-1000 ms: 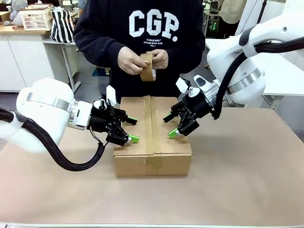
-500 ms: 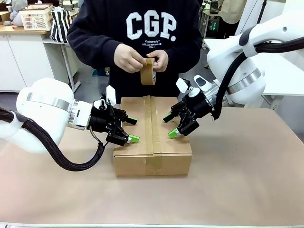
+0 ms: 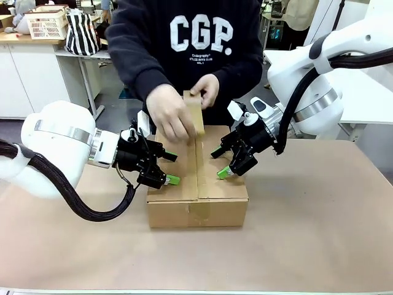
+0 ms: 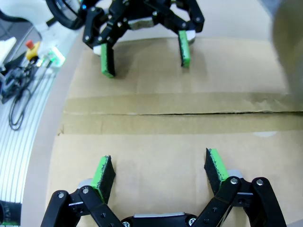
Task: Pack the gift set into the box.
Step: Press and hold the closed box until the human finishes sealing it.
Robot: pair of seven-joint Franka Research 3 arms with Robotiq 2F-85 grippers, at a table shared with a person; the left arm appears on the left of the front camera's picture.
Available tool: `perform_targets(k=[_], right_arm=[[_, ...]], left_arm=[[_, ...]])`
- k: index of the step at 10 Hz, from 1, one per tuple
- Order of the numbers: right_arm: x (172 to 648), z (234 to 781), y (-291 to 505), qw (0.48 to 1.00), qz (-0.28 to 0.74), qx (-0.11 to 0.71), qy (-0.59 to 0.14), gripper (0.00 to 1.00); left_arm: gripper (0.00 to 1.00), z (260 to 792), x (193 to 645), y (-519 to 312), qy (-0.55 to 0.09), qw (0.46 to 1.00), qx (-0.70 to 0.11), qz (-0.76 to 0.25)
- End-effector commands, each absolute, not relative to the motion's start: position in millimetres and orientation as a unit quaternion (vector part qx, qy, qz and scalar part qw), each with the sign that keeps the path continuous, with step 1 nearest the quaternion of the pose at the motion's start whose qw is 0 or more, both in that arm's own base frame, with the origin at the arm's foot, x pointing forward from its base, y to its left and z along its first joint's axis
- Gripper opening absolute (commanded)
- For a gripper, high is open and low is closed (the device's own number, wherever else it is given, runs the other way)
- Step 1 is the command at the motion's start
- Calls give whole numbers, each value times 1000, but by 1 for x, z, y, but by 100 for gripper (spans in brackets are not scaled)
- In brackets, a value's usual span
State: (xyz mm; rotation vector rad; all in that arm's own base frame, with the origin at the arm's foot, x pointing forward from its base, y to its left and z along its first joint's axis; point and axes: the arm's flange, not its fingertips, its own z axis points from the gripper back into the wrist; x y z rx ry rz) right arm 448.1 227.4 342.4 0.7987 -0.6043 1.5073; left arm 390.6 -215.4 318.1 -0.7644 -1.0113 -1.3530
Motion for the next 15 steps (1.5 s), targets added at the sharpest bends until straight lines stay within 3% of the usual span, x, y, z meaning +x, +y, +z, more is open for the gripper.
perform_targets(k=[1,15], right_arm=[[448,340,227,615,658,345,-263,100],[448,340,227,615,658,345,-263,100]], left_arm=[[100,314,387,-214,-445,592,-328,-587],[100,314,387,-214,-445,592,-328,-587]])
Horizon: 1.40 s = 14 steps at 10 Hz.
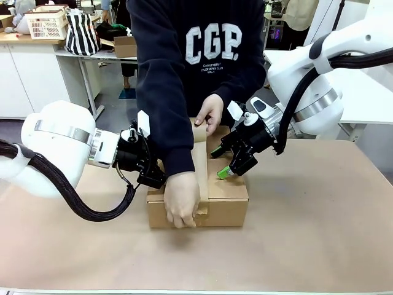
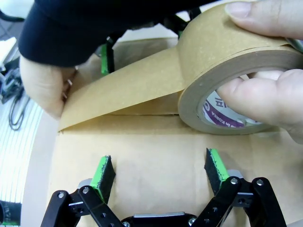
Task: Pack the gift set into the box.
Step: Press and hold the closed box until the human finishes sealing it.
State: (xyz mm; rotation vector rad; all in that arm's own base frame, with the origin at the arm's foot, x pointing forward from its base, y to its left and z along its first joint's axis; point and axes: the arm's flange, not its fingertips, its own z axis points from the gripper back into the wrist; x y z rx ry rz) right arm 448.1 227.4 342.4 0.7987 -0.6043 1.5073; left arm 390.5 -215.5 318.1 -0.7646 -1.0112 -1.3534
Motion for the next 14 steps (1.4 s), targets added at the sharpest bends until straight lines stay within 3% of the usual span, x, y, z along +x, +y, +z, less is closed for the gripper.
perform_targets(k=[1,14], right_arm=[[448,340,227,615,658,345,-263,100],[448,340,227,615,658,345,-263,100]], left_arm=[[100,314,387,-214,-445,592,-328,-587],[100,314,387,-214,-445,592,-328,-587]])
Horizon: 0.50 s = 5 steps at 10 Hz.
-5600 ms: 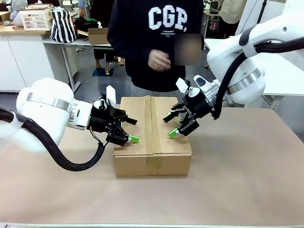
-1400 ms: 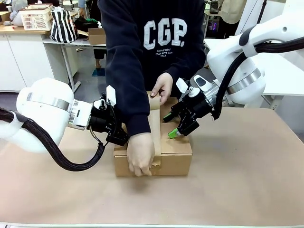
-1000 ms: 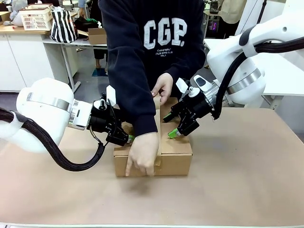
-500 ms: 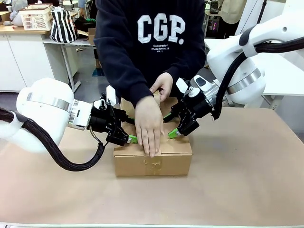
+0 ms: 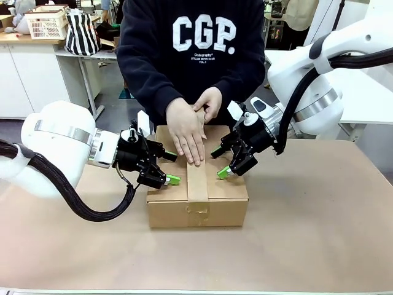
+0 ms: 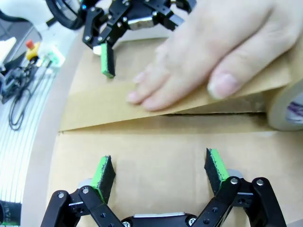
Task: Pack the gift set into the box.
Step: Press and hold the closed box until the human finishes sealing it.
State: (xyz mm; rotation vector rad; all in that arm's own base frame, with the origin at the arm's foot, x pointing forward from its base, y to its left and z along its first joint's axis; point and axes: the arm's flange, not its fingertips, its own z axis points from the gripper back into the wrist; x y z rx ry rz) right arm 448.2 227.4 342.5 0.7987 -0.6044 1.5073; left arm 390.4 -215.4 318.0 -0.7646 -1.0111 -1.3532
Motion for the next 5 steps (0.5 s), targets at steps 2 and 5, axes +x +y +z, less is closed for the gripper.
perform_targets(k=[2,5], right_arm=[[448,340,227,615,658,345,-263,100],[448,340,227,615,658,345,-263,100]], left_arm=[[100,314,387,-214,-445,592,-328,-587],[100,314,387,-214,-445,592,-328,-587]])
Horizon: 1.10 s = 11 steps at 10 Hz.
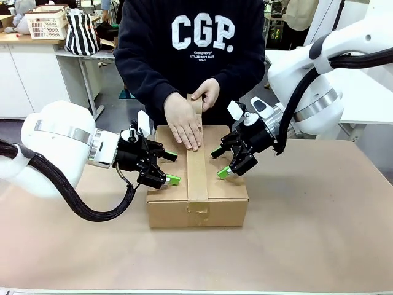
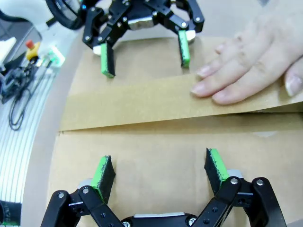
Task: Pack the gift set into the box.
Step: Press and hold the closed box until the human finishes sealing it.
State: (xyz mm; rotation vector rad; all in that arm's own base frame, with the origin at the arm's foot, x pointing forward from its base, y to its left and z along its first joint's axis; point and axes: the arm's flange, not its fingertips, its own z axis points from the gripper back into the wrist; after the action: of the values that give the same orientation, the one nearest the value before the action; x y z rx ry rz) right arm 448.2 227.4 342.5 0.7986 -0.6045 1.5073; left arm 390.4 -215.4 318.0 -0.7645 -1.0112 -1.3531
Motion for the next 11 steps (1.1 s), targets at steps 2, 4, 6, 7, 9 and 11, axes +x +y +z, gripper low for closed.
perform_targets(k=[2,4,6,7,9,11], right_arm=[[448,340,227,615,658,345,-263,100],[448,340,227,615,658,345,-263,100],[448,340,227,615,658,345,-263,100],[448,340,227,615,658,345,-263,100],[448,340,227,615,658,345,-263,100],[448,340,227,615,658,345,-263,100]], left_arm=[[100,314,387,-214,-445,592,-328,-587],[100,314,387,-214,-445,592,-328,-587],[100,314,387,-214,-445,592,-328,-587],[100,314,387,-214,-445,592,-328,-587],[100,314,387,-214,-445,592,-328,-587],[100,314,387,-214,-445,592,-328,-587]])
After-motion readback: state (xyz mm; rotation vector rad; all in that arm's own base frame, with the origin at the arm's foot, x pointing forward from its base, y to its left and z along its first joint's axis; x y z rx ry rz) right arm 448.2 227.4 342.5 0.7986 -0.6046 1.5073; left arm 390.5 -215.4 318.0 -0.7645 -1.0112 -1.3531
